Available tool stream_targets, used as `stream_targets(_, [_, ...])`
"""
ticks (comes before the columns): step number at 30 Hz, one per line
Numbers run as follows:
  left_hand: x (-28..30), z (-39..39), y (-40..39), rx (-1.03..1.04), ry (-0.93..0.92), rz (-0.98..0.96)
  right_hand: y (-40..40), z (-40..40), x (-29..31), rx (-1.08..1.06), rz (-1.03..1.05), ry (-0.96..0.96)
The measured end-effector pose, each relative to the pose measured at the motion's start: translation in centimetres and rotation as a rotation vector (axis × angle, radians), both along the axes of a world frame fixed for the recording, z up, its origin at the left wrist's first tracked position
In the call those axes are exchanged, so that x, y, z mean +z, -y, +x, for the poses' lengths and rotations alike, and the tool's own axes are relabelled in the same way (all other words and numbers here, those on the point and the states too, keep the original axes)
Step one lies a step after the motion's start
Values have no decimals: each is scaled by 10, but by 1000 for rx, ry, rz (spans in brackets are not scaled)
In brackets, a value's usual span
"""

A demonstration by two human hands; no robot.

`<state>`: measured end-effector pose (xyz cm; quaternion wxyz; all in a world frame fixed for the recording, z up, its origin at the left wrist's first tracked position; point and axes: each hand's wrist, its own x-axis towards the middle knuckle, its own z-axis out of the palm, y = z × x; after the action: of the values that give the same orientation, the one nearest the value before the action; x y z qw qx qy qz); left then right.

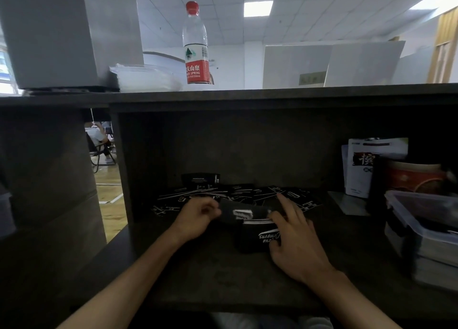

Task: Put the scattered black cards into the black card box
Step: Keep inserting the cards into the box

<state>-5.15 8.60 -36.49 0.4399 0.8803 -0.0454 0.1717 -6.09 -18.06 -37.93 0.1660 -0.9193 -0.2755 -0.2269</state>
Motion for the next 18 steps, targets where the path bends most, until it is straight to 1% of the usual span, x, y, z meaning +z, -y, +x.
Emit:
stream_targets(2, [-2,-12,11,-175,1,14,-1,-1,1,-3,-12,-8])
stream_targets(4, [-2,-19,22,-317,-61,34,0,-2,3,5,8,-9])
stream_targets(6, [-1,-24,25,-403,-167,42,1,-2,4,10,43,-9])
stream_targets(7, [1,-25,24,-401,-207,6,1,-2,4,9,50,-8])
stream_targets(8, [3,-23,21,-352,-221,-53,1,-2,3,8,45,-7])
stream_targets(9, [6,-19,18,-234,-207,-95,1,-1,3,5,34,-6])
stream_targets(10, [9,-11,12,-64,-167,-91,1,-1,2,0,22,-4])
stream_targets(11, [11,-2,4,140,-125,-24,0,-1,2,-8,8,4])
stream_targets(12, [13,7,-3,352,-127,80,0,0,2,-16,-12,23])
stream_targets(13, [13,14,-10,522,-184,187,0,0,1,-23,-31,37])
stream_targets(14, [11,18,-15,624,-265,274,0,0,1,-29,-38,41])
stream_targets(16, [3,26,-21,694,-367,352,0,1,1,-28,-39,39])
stream_targets(18, [-4,31,-23,694,-382,375,0,1,0,-24,-42,40])
